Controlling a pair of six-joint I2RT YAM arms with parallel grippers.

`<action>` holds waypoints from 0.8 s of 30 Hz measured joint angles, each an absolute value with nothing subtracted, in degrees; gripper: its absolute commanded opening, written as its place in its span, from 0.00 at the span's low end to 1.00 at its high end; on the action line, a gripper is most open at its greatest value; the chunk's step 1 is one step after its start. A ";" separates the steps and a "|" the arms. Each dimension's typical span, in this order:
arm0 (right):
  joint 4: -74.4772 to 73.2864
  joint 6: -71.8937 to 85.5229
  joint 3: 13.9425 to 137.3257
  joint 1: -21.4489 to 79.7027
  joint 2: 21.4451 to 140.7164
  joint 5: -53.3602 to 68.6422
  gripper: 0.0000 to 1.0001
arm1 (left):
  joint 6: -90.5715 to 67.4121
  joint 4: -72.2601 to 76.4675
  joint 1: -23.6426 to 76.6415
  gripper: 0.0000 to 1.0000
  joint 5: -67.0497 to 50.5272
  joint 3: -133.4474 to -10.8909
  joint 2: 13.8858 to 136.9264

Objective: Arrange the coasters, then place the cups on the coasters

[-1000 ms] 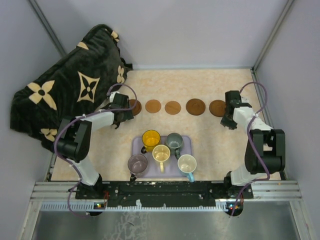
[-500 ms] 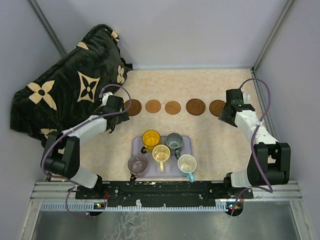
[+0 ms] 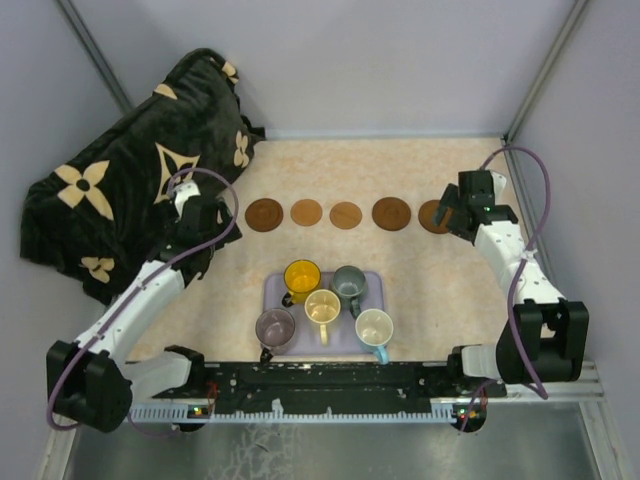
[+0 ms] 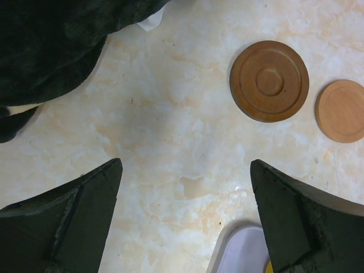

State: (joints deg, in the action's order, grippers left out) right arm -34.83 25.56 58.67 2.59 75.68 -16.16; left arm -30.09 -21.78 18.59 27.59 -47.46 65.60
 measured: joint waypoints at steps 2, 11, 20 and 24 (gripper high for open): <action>-35.07 25.56 58.81 2.57 75.68 -15.38 0.99 | -29.93 -22.81 18.59 1.00 27.59 -46.85 63.33; -35.16 25.50 57.67 2.57 66.17 -13.43 0.99 | -29.50 -25.58 18.59 1.00 27.57 -46.02 55.09; -36.05 25.06 56.99 2.57 57.14 -14.98 0.99 | -29.10 -27.14 18.59 1.00 26.30 -44.40 48.99; -37.36 25.10 56.99 2.57 57.14 -15.81 0.99 | -28.71 -28.03 18.59 1.00 25.56 -44.31 47.57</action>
State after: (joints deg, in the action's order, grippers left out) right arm -37.36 25.10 56.99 2.57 57.14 -15.81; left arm -28.71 -28.03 18.59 25.56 -44.31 47.57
